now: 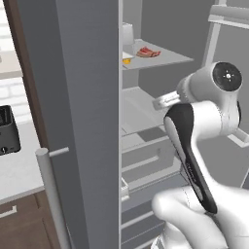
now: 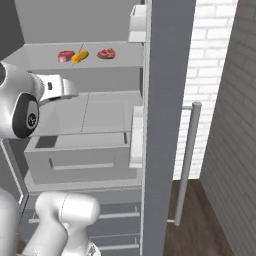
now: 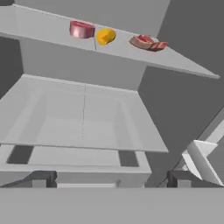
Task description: Place one corn and one steak in each tupperware on the nearby counter, to pack two identical lunches.
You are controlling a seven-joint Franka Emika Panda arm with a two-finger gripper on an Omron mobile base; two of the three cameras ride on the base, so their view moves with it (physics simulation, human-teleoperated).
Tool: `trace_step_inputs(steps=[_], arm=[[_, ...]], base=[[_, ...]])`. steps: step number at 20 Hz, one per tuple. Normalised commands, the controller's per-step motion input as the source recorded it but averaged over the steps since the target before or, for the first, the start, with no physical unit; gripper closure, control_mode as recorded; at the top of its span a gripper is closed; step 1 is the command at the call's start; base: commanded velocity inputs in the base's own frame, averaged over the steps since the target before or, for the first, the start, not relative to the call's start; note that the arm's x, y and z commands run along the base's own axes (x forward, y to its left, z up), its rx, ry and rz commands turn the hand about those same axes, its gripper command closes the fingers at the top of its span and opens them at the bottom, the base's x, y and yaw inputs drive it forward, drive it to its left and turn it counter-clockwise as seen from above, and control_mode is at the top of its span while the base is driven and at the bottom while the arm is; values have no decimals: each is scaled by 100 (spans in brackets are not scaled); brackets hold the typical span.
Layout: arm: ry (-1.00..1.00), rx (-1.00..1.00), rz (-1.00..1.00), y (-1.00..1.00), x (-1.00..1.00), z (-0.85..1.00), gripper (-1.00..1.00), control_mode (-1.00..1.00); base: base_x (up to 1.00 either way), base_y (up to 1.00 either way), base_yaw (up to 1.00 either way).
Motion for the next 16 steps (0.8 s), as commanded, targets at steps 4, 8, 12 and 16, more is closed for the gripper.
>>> trace_step_inputs(steps=[4,8,12,16], arm=[[5,11,0,0,1,98,-100,-100],[12,24,0,12,14,14,-100,-100],[0,22,-4,21,66,-21,-100,-100],[0,8,-7,33,100,-6,-100,-100]], base=[[0,0,0],[0,0,0],[0,0,0],[0,0,0]])
